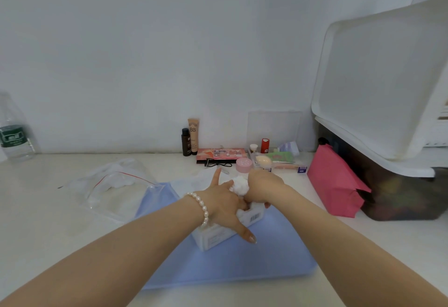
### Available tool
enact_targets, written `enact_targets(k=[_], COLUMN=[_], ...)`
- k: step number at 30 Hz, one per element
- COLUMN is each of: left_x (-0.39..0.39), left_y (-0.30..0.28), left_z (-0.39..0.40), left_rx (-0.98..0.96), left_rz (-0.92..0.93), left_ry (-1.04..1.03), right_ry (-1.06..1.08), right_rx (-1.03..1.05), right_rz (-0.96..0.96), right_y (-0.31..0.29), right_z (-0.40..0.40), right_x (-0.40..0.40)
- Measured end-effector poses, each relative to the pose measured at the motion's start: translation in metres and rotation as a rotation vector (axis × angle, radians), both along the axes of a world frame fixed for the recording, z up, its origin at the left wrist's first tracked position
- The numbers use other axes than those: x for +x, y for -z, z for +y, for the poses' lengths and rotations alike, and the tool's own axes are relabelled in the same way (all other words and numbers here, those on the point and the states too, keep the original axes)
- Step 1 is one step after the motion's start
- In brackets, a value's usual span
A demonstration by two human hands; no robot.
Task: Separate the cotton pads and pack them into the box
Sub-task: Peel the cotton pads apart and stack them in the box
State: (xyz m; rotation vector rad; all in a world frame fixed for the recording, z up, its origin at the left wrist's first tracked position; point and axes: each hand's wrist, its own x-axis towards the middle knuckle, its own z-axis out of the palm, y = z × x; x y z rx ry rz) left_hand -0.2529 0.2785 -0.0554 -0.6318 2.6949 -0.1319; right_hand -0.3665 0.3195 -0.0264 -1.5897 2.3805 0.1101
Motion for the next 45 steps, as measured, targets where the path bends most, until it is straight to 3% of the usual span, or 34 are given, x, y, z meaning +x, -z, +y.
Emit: enact_targets(k=[3, 5, 10, 13, 16, 18, 21, 24, 26, 32, 42, 45], left_x=[-0.004, -0.007, -0.002, 0.004, 0.015, 0.024, 0.033, 0.034, 0.028, 0.009, 0.015, 0.016], left_y=[0.0, -0.002, -0.009, -0.014, -0.015, -0.012, -0.005, 0.002, 0.008, 0.02, 0.021, 0.022], left_z=[0.001, 0.003, 0.005, 0.002, -0.001, -0.003, -0.004, 0.002, 0.009, 0.01, 0.009, 0.01], left_rx=[-0.018, -0.024, 0.018, 0.065, 0.131, 0.194, 0.139, 0.017, -0.014, 0.007, 0.019, 0.007], left_rz=[-0.037, -0.052, 0.002, 0.09, 0.267, 0.479, 0.694, 0.559, 0.43, 0.326, 0.257, 0.313], left_ry=[-0.02, -0.023, -0.028, -0.039, -0.047, -0.089, -0.127, -0.03, 0.03, 0.07, 0.053, 0.035], right_ry=[0.038, 0.04, -0.045, -0.065, -0.013, 0.036, 0.045, 0.152, 0.202, 0.214, 0.202, 0.228], right_rx=[0.021, 0.01, -0.043, -0.07, -0.016, -0.003, -0.142, -0.477, -0.567, -0.203, -0.113, -0.108], right_rz=[-0.181, -0.186, 0.158, 0.232, 0.067, -0.043, -0.155, -0.254, -0.256, -0.505, -0.459, -0.47], right_y=[0.001, 0.002, 0.004, 0.006, 0.008, 0.009, 0.003, -0.004, -0.002, 0.034, 0.04, 0.038], right_z=[0.002, 0.005, 0.005, 0.001, -0.002, -0.003, 0.001, 0.005, 0.007, 0.016, 0.02, 0.019], right_x=[-0.003, -0.001, 0.006, 0.009, 0.005, -0.002, -0.015, -0.033, -0.042, -0.039, -0.025, -0.025])
